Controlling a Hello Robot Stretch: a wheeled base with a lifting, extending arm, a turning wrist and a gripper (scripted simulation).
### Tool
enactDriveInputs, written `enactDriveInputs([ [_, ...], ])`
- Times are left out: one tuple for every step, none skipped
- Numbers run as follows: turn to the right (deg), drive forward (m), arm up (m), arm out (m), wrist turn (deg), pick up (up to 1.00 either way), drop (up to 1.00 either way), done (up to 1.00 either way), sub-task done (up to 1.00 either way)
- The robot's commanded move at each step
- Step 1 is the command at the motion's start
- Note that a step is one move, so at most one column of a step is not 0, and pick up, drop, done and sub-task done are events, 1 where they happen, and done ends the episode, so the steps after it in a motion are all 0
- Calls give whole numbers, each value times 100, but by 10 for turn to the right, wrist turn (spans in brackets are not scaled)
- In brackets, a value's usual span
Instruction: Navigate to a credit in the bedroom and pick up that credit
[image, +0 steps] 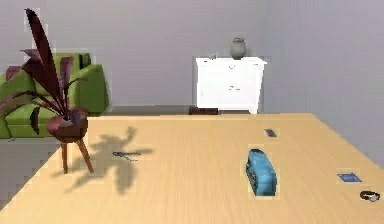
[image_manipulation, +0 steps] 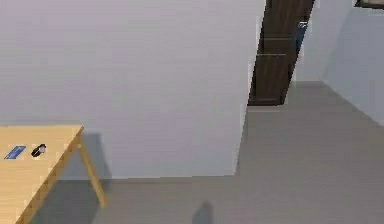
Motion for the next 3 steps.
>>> enactDriveInputs([
  [450,0,0,0,0,0,0,0,0],
  [120,0,0,0,0,0,0,0,0],
  [0,60,0,0,0,0,0,0,0],
])
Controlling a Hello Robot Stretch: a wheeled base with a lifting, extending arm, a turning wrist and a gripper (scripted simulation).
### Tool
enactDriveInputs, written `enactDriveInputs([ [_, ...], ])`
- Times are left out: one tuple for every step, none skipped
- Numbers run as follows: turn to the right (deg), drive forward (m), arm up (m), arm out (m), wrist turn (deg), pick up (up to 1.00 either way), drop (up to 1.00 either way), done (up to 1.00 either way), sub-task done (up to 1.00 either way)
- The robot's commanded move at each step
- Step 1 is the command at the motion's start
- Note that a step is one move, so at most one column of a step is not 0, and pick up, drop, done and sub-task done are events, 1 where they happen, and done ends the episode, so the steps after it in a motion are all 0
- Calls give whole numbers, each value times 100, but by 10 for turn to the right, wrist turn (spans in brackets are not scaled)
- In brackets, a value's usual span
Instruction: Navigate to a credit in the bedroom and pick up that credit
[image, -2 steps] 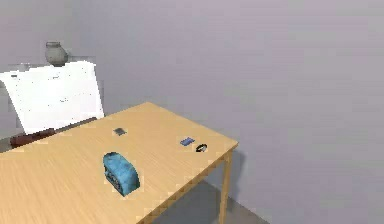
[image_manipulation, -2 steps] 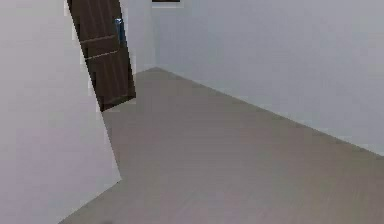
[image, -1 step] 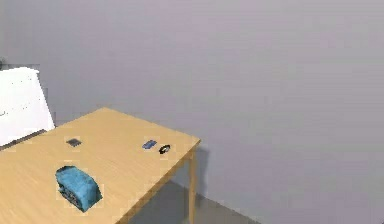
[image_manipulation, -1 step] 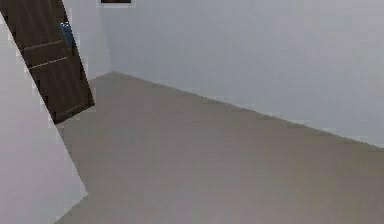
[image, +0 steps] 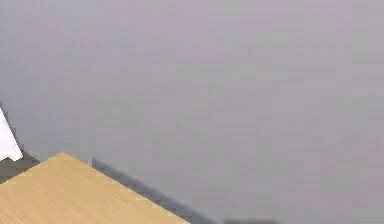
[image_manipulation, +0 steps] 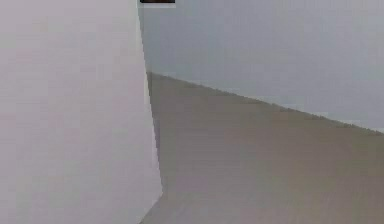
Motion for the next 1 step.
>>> enactDriveInputs([
  [-450,0,0,0,0,0,0,0,0],
])
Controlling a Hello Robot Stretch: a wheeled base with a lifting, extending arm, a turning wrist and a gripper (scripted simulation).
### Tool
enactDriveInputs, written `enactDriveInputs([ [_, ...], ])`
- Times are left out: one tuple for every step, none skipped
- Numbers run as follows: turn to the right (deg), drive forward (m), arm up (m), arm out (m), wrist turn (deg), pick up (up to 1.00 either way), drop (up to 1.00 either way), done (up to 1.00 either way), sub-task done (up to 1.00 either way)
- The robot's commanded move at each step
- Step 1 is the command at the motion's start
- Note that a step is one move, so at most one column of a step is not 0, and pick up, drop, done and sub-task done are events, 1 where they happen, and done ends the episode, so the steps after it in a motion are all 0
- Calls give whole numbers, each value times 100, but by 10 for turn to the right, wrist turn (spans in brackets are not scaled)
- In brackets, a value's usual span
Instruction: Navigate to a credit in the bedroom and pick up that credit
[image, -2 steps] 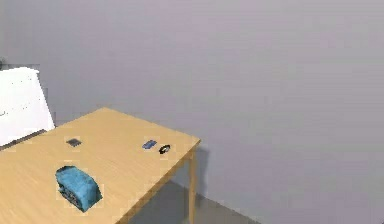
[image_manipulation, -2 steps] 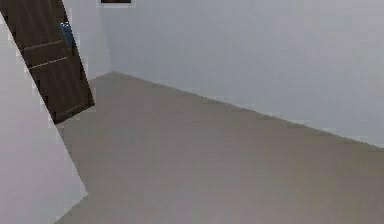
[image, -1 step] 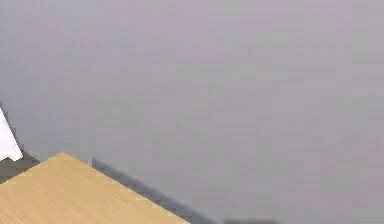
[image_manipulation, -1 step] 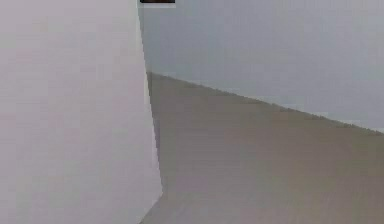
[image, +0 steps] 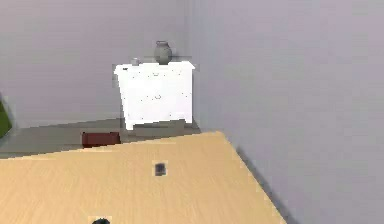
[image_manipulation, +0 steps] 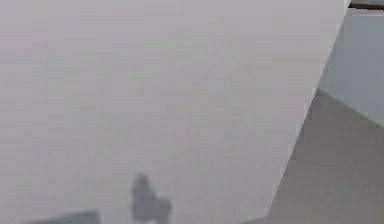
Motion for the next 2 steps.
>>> enactDriveInputs([
  [-450,0,0,0,0,0,0,0,0],
  [-240,0,0,0,0,0,0,0,0],
])
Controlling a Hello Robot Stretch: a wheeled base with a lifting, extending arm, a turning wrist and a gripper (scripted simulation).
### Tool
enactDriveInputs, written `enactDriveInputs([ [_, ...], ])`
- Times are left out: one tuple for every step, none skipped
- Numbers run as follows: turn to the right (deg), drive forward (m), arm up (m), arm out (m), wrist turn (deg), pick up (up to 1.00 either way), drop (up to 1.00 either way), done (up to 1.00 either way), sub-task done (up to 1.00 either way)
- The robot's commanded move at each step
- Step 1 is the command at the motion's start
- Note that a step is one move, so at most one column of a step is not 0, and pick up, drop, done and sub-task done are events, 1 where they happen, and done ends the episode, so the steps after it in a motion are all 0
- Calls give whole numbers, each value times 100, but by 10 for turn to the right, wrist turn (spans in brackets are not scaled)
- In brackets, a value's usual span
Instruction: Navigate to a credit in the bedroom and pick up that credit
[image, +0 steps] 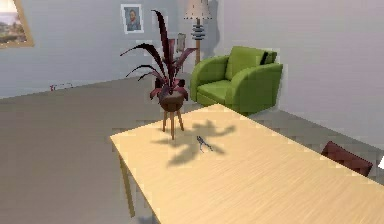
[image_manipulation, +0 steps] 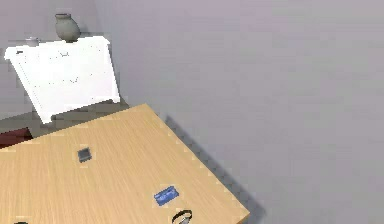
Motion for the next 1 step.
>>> enactDriveInputs([
  [0,0,50,0,0,0,0,0,0],
])
